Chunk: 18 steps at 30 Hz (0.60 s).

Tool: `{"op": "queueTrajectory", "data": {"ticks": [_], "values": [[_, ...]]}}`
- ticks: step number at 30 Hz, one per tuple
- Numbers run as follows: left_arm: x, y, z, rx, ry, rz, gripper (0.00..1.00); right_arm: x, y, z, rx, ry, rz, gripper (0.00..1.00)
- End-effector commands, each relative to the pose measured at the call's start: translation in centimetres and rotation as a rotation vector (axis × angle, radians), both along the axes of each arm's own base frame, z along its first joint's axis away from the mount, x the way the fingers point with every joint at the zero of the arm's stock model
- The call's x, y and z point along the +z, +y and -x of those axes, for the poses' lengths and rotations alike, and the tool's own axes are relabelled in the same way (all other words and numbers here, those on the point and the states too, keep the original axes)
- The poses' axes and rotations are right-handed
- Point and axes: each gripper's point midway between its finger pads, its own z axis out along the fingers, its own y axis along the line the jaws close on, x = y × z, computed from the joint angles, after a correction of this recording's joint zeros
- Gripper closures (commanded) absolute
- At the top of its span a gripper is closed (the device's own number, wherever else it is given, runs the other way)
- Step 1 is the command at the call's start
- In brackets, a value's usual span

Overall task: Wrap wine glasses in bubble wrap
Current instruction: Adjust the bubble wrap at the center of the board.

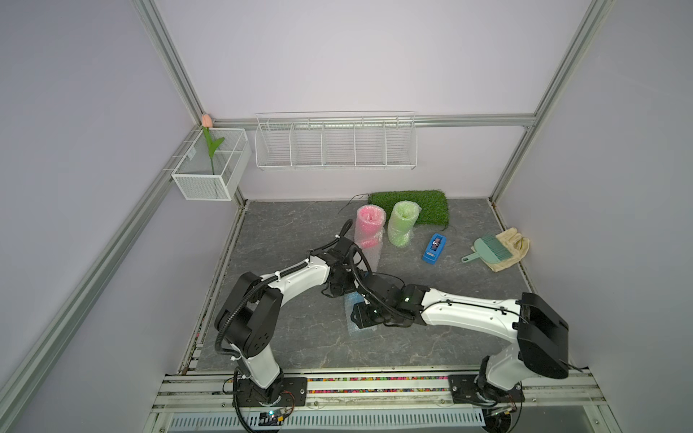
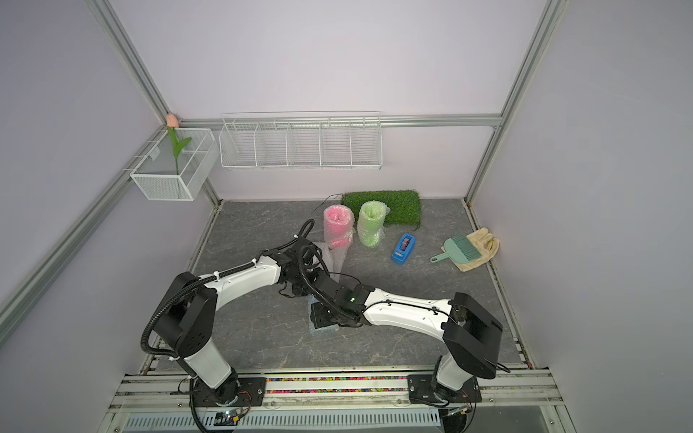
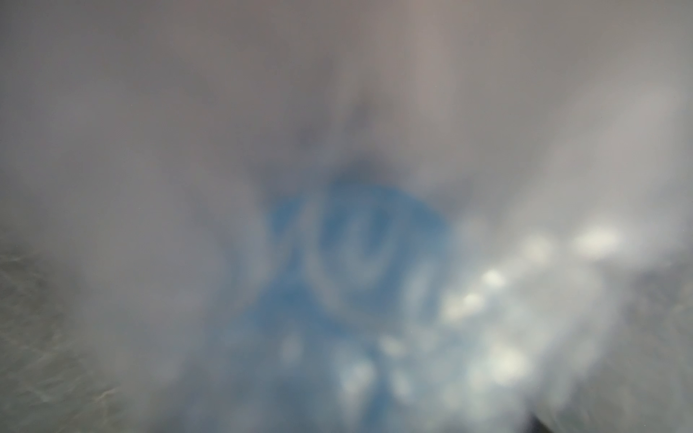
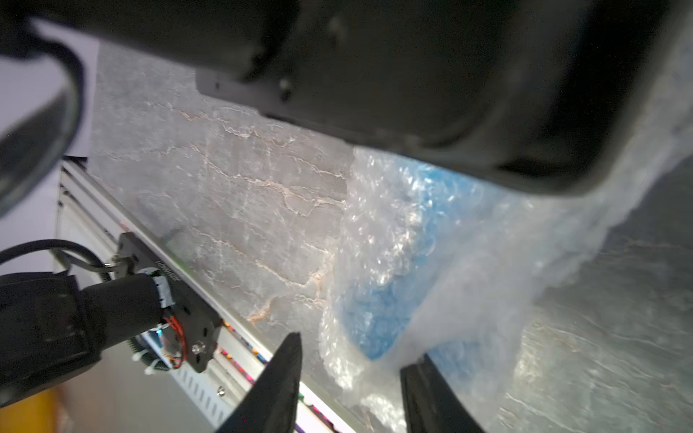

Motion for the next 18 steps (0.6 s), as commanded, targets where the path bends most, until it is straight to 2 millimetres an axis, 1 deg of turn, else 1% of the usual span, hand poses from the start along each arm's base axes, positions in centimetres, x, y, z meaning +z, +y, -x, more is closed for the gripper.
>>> {"op": "queueTrajectory", "data": {"ticks": [1,4,6,8,11,13,16,17,18], "values": [[-1.1,0.5,-0.4,0.045,0.021,-0.031,0.73,-0.6,-0.7,-0.7,0.004,-0.104,0.130,0.50],[-1.1,0.6,-0.4,0.049,0.023,-0.031,0.73,-1.3,-1.0,-1.1,0.001,-0.154,0.199,0.51],[-1.0,0.6,-0.3,0.051,0.026,-0.027,0.73,-2.0,-1.1,-1.4,0.001,-0.169,0.237,0.53],[-0.9,0.5,-0.4,0.053,0.024,-0.024,0.73,-2.3,-1.3,-1.6,0.003,-0.189,0.270,0.57],[-0.8,0.6,-0.4,0.061,0.026,-0.024,0.73,-2.4,-1.9,-2.0,0.001,-0.231,0.333,0.65],[-0.8,0.6,-0.4,0.064,0.025,-0.022,0.73,-2.3,-1.9,-2.1,0.003,-0.247,0.345,0.71],[-0.6,0.7,-0.5,0.067,0.022,-0.018,0.72,-1.9,-2.2,-2.2,0.003,-0.263,0.357,0.83],[-0.4,0.7,-0.5,0.068,0.018,-0.015,0.71,-1.7,-2.4,-2.3,0.001,-0.271,0.364,0.87],[-0.2,0.7,-0.5,0.068,0.012,-0.010,0.67,-1.4,-2.5,-2.3,0.001,-0.279,0.363,0.90]]}}
